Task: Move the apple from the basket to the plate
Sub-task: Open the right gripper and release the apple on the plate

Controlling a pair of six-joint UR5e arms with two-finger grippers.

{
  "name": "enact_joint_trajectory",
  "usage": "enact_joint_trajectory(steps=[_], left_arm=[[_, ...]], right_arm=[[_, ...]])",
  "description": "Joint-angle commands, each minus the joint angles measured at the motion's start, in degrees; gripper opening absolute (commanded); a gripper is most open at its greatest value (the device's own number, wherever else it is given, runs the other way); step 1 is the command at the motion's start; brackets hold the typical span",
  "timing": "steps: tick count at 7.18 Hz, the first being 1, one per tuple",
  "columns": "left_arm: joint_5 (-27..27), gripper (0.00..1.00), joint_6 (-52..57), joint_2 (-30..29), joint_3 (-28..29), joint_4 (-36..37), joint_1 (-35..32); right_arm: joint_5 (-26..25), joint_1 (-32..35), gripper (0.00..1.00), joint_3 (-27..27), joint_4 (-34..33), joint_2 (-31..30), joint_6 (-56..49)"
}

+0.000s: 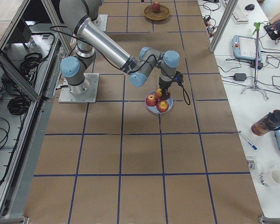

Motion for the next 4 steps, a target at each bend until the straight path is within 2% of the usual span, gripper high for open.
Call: enact_joint_trajectory(steps=[1, 3, 4], left_arm=[[-0.07, 0.99, 0.03, -0.01, 0.00, 0.00, 0.00], [-0.07, 0.99, 0.03, -0.01, 0.09, 0.09, 0.00], [-0.07, 0.99, 0.03, -0.10, 0.09, 0.09, 0.00]], right_arm=[[0.08, 0.79, 1.00, -4.11, 6.08, -2.17, 0.08], [0.08, 5.08, 1.00, -11.14, 17.49, -4.28, 3.48], [-0.27, 8.32, 1.00, -13.87, 22.07, -5.68, 8.73]])
